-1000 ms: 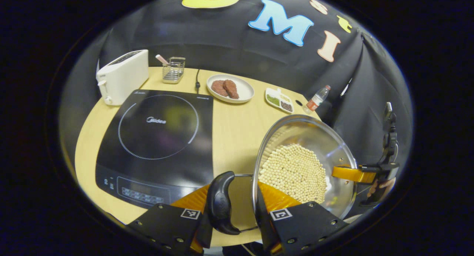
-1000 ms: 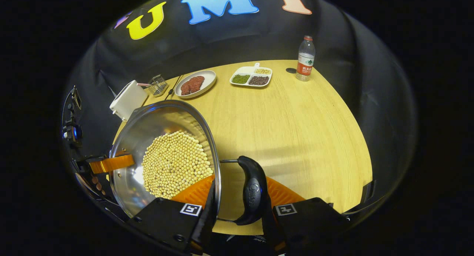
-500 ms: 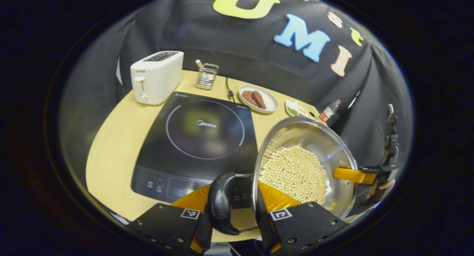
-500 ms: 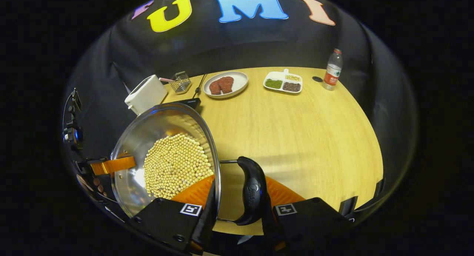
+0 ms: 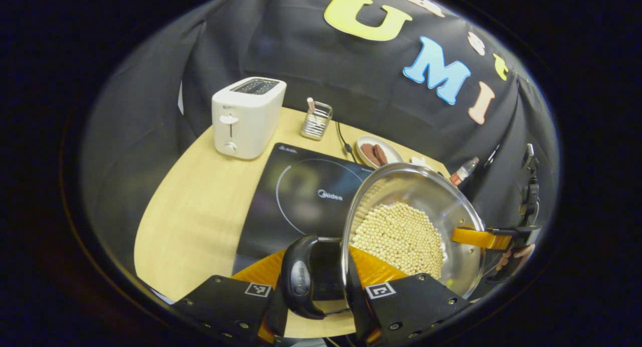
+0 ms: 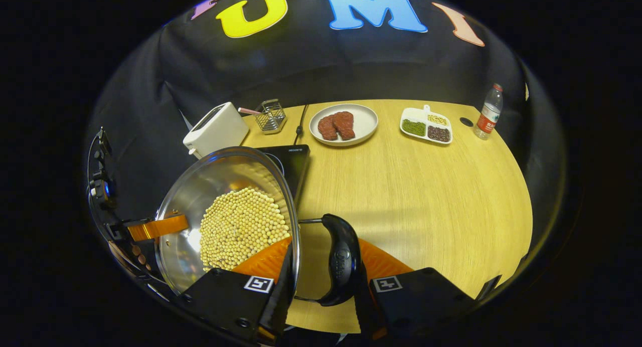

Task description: First push the handle of the pot to place it horizontally, then grasp the pot with both hands and set it on the induction cooktop.

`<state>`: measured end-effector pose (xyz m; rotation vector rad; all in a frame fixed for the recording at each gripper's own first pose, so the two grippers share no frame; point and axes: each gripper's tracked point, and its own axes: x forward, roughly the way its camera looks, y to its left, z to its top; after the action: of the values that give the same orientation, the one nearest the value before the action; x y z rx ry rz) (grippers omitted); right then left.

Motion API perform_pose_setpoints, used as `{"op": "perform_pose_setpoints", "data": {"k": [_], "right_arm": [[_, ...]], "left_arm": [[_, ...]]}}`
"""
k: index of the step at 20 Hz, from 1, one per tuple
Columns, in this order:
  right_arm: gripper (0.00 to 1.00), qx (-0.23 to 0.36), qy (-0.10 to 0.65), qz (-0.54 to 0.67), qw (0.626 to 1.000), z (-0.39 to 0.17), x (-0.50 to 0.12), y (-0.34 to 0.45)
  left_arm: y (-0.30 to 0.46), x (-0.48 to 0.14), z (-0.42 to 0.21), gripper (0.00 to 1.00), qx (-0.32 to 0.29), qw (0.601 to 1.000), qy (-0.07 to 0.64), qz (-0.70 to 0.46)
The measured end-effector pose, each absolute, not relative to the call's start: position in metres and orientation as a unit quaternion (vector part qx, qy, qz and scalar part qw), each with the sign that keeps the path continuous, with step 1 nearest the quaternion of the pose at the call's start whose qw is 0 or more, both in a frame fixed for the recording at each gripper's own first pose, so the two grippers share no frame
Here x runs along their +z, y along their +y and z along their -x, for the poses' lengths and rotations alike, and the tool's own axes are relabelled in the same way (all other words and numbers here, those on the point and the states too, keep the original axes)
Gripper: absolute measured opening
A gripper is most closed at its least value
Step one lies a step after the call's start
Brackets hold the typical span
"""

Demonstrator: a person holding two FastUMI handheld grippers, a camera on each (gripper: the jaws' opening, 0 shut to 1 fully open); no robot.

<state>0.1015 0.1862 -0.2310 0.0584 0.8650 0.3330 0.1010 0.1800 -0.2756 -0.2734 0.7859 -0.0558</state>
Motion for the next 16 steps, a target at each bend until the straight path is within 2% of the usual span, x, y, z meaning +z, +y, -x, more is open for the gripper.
{"op": "perform_pose_setpoints", "data": {"k": [1, 2, 4, 8, 10, 12, 14, 16], "right_arm": [[0.57, 0.163, 0.416, -0.029, 0.894, -0.109, -0.231, 0.193], [0.54, 0.165, 0.415, -0.031, 0.894, -0.116, -0.230, 0.201], [0.54, 0.168, 0.414, -0.036, 0.894, -0.130, -0.232, 0.216], [0.54, 0.158, 0.409, -0.062, 0.896, -0.159, -0.238, 0.233], [0.54, 0.151, 0.409, -0.071, 0.897, -0.175, -0.244, 0.239], [0.57, 0.149, 0.408, -0.069, 0.898, -0.186, -0.249, 0.241], [0.57, 0.147, 0.408, -0.071, 0.898, -0.198, -0.256, 0.244], [0.53, 0.146, 0.412, -0.072, 0.897, -0.205, -0.260, 0.248]], "left_arm": [[0.189, -0.275, -0.110, 0.56, -0.024, 0.916, 0.378, 0.132], [0.197, -0.275, -0.117, 0.53, -0.021, 0.918, 0.375, 0.129], [0.212, -0.276, -0.132, 0.56, -0.018, 0.921, 0.369, 0.126], [0.229, -0.285, -0.162, 0.49, -0.013, 0.920, 0.368, 0.133], [0.232, -0.292, -0.177, 0.56, -0.013, 0.921, 0.367, 0.133], [0.235, -0.299, -0.192, 0.53, -0.015, 0.922, 0.365, 0.127], [0.241, -0.308, -0.204, 0.56, -0.019, 0.922, 0.366, 0.124], [0.246, -0.314, -0.218, 0.53, -0.022, 0.921, 0.368, 0.121]]}}
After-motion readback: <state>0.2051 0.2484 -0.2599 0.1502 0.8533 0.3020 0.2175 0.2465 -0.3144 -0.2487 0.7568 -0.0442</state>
